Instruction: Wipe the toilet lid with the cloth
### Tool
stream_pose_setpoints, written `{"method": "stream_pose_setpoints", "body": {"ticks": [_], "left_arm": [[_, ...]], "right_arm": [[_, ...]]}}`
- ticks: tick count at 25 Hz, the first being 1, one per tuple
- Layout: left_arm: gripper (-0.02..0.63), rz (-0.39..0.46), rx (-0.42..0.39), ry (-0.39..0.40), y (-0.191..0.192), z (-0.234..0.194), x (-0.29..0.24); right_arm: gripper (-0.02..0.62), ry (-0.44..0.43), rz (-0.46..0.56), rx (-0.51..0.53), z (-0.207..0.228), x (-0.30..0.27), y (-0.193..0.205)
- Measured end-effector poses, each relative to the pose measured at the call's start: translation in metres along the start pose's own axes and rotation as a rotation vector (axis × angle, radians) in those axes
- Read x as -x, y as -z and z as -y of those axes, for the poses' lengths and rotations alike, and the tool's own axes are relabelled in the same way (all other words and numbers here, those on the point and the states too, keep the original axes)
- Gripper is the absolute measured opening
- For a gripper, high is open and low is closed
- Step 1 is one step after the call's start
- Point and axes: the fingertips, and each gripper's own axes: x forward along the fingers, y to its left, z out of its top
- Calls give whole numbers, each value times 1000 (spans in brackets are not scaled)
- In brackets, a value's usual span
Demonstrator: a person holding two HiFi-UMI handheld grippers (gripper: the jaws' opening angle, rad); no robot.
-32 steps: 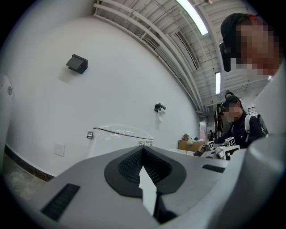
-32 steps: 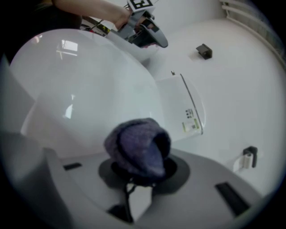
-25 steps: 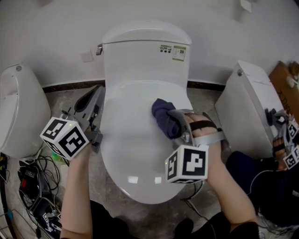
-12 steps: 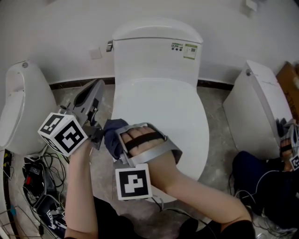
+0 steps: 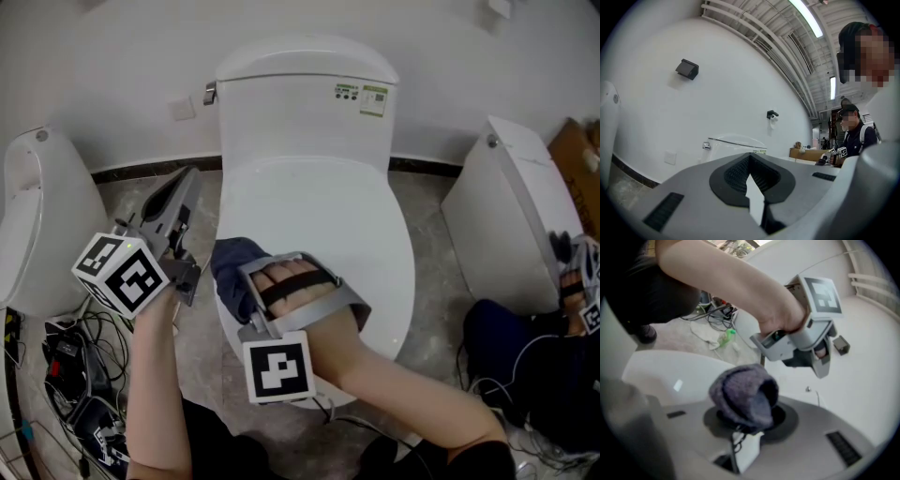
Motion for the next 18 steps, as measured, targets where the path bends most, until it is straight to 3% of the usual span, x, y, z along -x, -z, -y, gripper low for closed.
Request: {"method": "stream_pose_setpoints", "body": {"ticks": [18], "left_arm": [[9,-42,-4,47,21,23,-21]], "right_arm": [[97,1,-167,-33,2,38,109]]}}
